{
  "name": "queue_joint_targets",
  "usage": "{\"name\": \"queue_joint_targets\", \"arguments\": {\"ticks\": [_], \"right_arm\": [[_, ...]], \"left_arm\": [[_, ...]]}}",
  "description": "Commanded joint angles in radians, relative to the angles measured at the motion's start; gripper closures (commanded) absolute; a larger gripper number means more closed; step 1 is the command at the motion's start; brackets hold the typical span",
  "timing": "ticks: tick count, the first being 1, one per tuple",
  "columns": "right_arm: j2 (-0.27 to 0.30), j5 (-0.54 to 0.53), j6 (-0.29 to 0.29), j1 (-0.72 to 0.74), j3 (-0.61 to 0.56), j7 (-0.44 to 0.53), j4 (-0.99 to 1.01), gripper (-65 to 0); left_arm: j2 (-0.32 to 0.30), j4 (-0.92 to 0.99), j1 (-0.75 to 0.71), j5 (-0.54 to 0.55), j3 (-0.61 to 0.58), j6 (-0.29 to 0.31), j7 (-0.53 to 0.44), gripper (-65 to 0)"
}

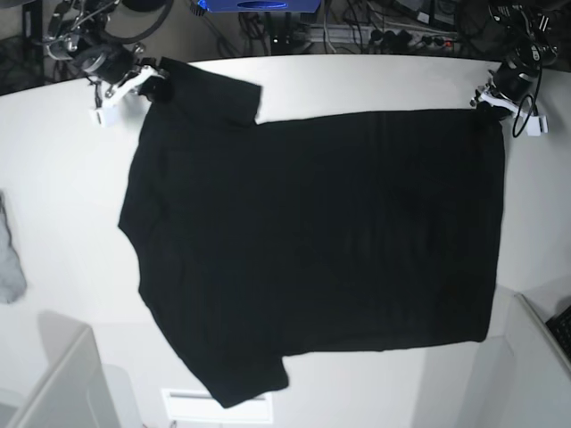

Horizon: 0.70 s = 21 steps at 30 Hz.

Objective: Fold the T-shirt properly
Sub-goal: 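Lift the shoulder corners and pull them toward the hem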

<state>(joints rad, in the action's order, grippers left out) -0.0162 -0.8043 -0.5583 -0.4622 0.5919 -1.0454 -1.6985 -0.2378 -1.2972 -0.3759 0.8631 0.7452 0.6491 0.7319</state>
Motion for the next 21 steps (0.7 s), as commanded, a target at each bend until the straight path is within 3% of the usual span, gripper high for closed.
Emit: {"name": "queue_joint_targets", "arguments": {"ticks": [1,17,21], "right_arm": [[0.009,-0.016,-0.003,-0.014,0.006,0.012,-0.021,0.0],[0.006,-0.023,-0.003,-0.062,0.001,0.006,-0.148,0.0],[0.008,-0.023,-0.003,-0.06,0.001,0.006,-0.205,0.0]], "left_arm": [[-0.007,-0.015,-0.025,-0.06,0.001,-0.018,0.05,0.0],[-0.002,-0.213,-0.148,-0.057,0.001,-0.018,0.051,0.0],[-0.001,-0.262,-0.137,-0.054,0.004,-0.019,0.15,0.0]]}}
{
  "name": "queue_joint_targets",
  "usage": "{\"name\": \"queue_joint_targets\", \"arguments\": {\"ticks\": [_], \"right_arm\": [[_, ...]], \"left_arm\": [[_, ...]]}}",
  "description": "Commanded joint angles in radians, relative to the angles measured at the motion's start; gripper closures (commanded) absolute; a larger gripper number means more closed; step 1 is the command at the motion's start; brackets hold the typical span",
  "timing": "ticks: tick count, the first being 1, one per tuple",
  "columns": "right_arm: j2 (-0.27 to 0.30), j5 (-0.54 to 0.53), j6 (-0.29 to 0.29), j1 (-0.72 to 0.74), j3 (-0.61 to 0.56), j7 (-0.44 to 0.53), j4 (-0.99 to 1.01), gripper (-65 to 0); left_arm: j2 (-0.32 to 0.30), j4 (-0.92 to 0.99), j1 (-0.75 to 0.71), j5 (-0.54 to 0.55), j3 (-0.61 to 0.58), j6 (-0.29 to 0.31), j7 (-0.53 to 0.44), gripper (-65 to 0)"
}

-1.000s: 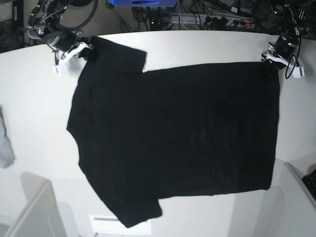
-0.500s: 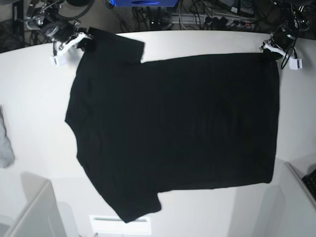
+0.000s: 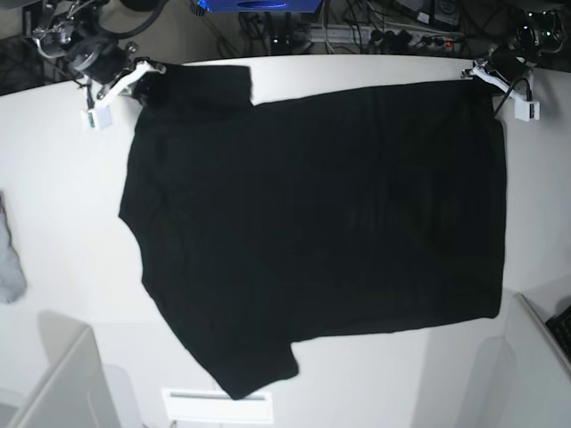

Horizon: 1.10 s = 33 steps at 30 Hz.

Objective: Fold the T-shirt properly
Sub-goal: 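Lift the shoulder corners and pull them toward the hem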

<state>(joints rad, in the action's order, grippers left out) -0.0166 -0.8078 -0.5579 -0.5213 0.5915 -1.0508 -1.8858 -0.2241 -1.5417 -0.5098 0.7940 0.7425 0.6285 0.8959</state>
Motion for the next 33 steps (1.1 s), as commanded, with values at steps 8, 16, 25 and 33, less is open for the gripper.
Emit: {"name": "queue_joint_targets", "arguments": {"ticks": [8,16,25,33], "right_arm": [[0.011,-0.015,-0.003,0.062,0.005,-0.049,-0.031,0.0],[0.011,-0.014,-0.001,0.166,0.005,-0.125,-0.031,0.0],[0.011,-0.014,0.071,0.26,-0.002,-0.15,-0.031,0.0],[0.013,-0.012,0.072,0.298,-0.003,-0.15,-0.027,0.0]], "left_arm": [[-0.01,-0.135,0.012,0.015,0.039,0.001,0.007,0.0],[-0.011,-0.145,0.021,0.015,0.041,0.001,0.007,0.0],[-0.011,-0.145,0.081,0.015,0.041,-0.008,0.007,0.0],[-0.011,-0.145,0.125,0.017,0.041,-0.057,0.007,0.0]]}}
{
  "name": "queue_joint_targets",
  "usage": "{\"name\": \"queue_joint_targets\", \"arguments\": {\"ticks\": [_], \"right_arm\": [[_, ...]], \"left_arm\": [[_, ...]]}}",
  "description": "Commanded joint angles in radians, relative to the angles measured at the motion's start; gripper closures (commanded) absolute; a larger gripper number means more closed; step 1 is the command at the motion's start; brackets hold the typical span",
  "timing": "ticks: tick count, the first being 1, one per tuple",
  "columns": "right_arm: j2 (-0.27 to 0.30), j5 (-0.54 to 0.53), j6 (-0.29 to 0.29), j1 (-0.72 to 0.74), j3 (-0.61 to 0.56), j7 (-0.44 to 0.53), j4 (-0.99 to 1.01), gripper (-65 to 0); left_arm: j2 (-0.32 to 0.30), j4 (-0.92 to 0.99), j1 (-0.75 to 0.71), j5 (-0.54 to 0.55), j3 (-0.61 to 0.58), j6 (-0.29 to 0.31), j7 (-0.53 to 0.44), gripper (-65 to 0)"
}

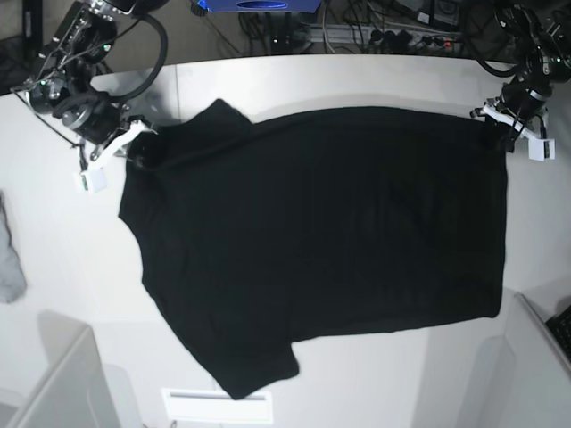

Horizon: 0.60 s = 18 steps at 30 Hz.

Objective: Fold the T-shirt properly
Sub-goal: 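Lift the shoulder corners and pull them toward the hem, then carry the shoulder corners over the shirt body toward the hem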

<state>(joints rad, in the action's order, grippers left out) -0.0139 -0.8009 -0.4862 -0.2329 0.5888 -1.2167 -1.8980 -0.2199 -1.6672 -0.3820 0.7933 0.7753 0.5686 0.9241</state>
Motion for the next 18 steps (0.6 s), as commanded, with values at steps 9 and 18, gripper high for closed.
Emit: {"name": "queue_joint_targets", "arguments": {"ticks": [9,18], "right_arm": [[0.01,-0.018,0.004,0.091,-0.002,-0.028,-0.011,0.0],[0.009,0.07,0.051,0.14,-0.076,-0.025,-0.01,0.0]], "left_arm": [[-0.014,-0.012,0.031,0.018,0.009,0.0,-0.026,0.0],[0.017,-0.012,0.059,0.013,0.085,0.0,-0.021,0.0]]}}
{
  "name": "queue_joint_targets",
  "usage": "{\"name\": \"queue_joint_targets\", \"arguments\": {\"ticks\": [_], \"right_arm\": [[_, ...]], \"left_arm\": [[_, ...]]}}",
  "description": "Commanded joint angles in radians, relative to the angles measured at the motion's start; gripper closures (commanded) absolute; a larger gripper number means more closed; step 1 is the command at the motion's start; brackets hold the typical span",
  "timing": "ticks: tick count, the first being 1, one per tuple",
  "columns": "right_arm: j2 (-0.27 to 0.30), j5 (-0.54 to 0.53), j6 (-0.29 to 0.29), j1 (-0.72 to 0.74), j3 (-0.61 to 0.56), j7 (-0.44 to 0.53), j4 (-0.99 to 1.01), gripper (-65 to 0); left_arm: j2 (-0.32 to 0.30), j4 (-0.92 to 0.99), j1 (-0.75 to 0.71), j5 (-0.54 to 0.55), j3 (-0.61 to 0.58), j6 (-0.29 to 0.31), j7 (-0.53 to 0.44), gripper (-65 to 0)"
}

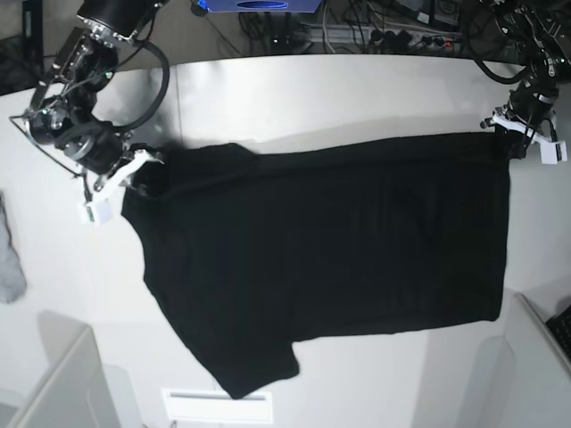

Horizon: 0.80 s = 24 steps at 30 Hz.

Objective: Fold the T-shirt properly
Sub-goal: 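Carry the shoulder corners over the shirt body toward the hem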

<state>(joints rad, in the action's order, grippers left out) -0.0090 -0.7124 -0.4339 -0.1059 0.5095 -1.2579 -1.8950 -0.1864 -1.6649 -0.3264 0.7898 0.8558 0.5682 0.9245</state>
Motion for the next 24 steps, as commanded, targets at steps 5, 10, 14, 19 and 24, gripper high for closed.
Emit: {"name": "queue_joint_targets", "arguments": {"ticks": [5,10,14,19,24], "right_arm": [[-0.01,0.027,-0.001,0.061,-0.045,0.024,0.024,0.0],[-0.019,0.029,-0.001,0.099,-0.047,0.033,0.093,0.0],[-0.024,0.029,-0.001,0.124,-0.048,0.036,0.102,0.0],[-0.024,0.03,-0.001,0.165,-0.048,0.036,0.148,0.0],[-0.024,0.03,-0.001,0.203,-0.048,0.036,0.199,0.0]], "left_arm": [[-0.015,-0.014,0.003,0.015,0.004,0.0,-0.022,0.0],[-0.018,-0.013,0.006,0.013,0.004,0.0,-0.022,0.0],[-0.02,-0.011,0.028,0.013,0.004,-0.052,-0.02,0.0],[-0.025,-0.013,0.057,0.013,-0.023,-0.086,-0.02,0.0],[-0.051,-0.011,0.079,0.013,-0.076,-0.13,-0.02,0.0]]}}
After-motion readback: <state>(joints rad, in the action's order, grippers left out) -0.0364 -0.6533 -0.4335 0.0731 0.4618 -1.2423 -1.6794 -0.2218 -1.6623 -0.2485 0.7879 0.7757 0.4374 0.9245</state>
